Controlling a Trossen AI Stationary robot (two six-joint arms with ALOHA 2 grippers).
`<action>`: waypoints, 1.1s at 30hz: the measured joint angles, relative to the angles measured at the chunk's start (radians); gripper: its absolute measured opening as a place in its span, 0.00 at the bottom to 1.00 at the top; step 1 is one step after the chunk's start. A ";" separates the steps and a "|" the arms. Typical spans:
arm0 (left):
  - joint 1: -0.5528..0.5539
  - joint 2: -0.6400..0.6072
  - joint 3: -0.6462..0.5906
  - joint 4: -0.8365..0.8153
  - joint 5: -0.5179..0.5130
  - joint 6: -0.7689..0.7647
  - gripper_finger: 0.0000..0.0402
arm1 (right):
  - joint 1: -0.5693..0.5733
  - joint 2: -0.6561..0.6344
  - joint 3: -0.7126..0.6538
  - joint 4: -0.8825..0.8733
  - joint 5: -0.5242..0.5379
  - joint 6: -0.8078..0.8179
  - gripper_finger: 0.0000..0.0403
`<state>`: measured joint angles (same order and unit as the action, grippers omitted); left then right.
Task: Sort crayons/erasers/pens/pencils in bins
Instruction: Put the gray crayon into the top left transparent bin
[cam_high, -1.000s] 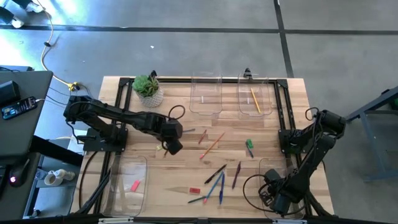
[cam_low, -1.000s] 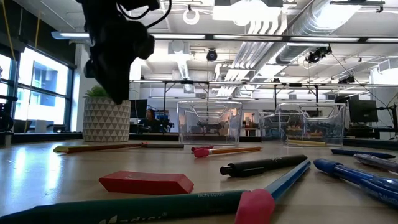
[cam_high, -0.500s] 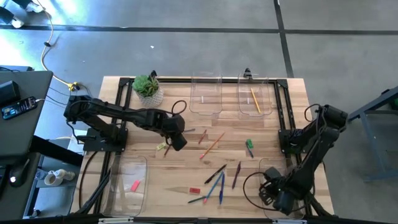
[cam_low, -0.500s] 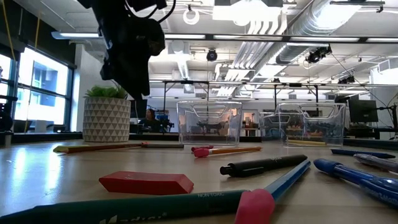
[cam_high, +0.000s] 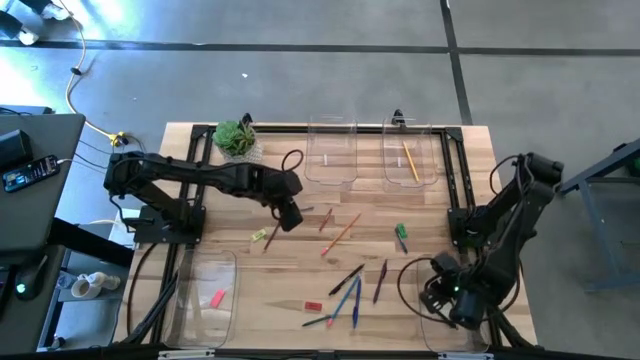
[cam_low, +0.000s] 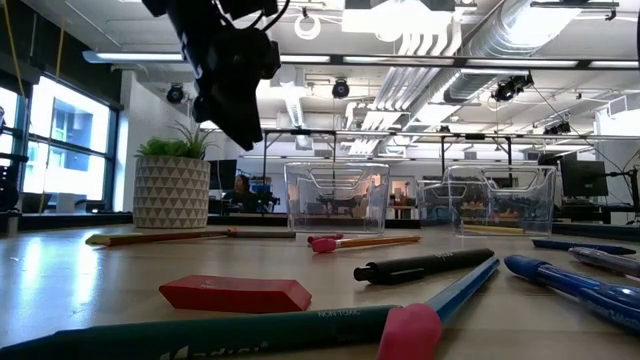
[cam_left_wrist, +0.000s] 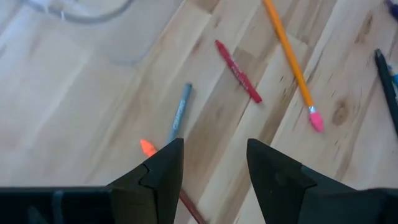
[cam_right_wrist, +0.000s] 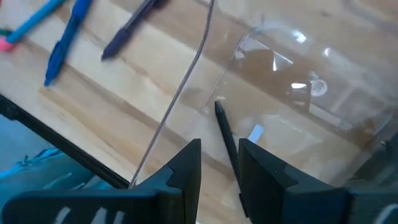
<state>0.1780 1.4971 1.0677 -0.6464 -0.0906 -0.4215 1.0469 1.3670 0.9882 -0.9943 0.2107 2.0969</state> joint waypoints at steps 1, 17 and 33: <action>0.002 0.000 0.007 0.002 0.001 0.017 0.41 | -0.003 -0.008 0.000 -0.013 0.005 0.000 0.24; -0.042 0.139 0.040 0.007 0.012 0.354 0.41 | -0.087 -0.118 0.000 -0.083 0.245 -0.102 0.24; 0.005 0.223 0.006 0.087 -0.060 0.397 0.41 | -0.117 -0.119 0.000 -0.105 0.252 -0.194 0.24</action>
<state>0.1830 1.7203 1.0738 -0.5596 -0.1502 -0.0244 0.9295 1.2480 0.9882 -1.0997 0.4629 1.9026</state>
